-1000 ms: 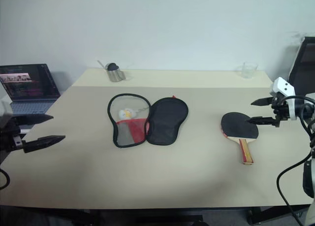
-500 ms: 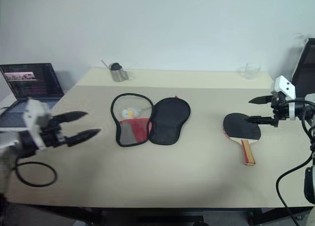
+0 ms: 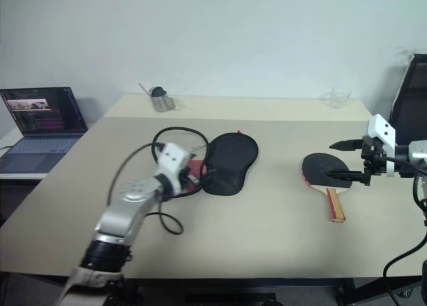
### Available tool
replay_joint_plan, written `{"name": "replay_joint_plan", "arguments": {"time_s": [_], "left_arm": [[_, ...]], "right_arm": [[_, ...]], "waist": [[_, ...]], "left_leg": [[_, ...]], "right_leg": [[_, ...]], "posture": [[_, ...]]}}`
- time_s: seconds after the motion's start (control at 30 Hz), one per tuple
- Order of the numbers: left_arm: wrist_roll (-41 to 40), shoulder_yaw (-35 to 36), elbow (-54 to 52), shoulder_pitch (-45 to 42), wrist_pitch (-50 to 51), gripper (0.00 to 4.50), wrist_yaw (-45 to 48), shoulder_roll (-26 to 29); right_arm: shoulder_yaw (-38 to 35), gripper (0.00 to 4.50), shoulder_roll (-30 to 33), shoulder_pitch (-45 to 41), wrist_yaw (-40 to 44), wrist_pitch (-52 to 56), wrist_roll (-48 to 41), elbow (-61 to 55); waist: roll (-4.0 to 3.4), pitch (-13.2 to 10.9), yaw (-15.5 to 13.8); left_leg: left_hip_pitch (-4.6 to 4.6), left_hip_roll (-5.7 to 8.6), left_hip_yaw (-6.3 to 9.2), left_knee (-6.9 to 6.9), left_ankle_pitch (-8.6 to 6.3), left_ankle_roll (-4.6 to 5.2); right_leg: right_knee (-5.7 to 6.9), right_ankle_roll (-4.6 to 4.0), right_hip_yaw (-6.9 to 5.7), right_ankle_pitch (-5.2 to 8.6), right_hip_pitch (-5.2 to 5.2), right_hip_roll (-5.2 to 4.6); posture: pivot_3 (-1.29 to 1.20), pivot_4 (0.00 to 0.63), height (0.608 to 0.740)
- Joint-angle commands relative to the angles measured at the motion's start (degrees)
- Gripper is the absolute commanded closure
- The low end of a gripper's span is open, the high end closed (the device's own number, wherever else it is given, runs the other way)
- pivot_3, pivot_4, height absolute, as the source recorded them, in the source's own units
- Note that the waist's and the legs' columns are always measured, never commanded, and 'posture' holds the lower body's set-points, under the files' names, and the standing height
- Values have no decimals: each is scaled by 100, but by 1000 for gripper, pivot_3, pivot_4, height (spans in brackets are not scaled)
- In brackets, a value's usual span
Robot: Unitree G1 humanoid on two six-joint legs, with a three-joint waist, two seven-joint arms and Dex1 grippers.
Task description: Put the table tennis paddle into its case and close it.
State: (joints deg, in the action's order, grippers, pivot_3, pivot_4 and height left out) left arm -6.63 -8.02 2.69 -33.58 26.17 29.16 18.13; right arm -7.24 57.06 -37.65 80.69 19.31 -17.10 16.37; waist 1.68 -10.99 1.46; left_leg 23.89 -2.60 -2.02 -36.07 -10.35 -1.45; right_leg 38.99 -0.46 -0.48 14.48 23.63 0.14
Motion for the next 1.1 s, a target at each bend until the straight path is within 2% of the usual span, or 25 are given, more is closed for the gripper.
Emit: {"name": "replay_joint_plan", "arguments": {"time_s": [0.03,0.23,0.5,0.7,0.97,1.07,1.1], "left_arm": [[157,-275,125,-519,100,0,-105,-322],[861,-661,1012,-1147,898,0,-978,-926],[623,-514,1308,-988,1532,0,-1127,-1674],[781,-502,1750,-1124,2023,0,-1514,-1896],[1076,-755,1947,-1135,1818,0,-1720,-1892],[1082,-762,1953,-1093,1784,576,-1724,-1947],[1083,-761,1959,-1086,1776,933,-1730,-1959]], "right_arm": [[-264,28,182,86,-142,219,-225,-443],[-452,28,323,370,-300,515,-434,-918],[-677,28,530,666,-444,736,-621,-1251],[-823,28,626,869,-567,892,-728,-1505],[-877,28,722,971,-701,977,-828,-1635],[-882,0,729,966,-756,994,-835,-1650],[-887,0,731,972,-771,998,-835,-1656]], "waist": [[0,0,8],[-1,1,25],[0,0,14],[2,-1,24],[1,-1,20],[1,-1,21],[1,-1,21]], "left_leg": [[-2,3,1,-3,1,1],[-12,15,11,-1,1,2],[-5,16,13,1,0,2],[-8,22,16,0,0,2],[-14,27,18,-2,1,2],[-15,32,23,-2,1,2],[-15,33,25,-3,1,2]], "right_leg": [[0,0,0,-2,-2,1],[-1,-3,-1,-4,-13,25],[-9,-6,-5,-2,-10,30],[-6,-5,-5,-2,-13,30],[-7,-4,-6,-3,-21,32],[-7,-2,-5,-4,-22,32],[-7,-2,-6,-4,-23,32]], "posture": [[0,150,740],[0,150,740],[0,150,740],[0,150,740],[0,150,740],[0,150,740],[0,150,740]]}}
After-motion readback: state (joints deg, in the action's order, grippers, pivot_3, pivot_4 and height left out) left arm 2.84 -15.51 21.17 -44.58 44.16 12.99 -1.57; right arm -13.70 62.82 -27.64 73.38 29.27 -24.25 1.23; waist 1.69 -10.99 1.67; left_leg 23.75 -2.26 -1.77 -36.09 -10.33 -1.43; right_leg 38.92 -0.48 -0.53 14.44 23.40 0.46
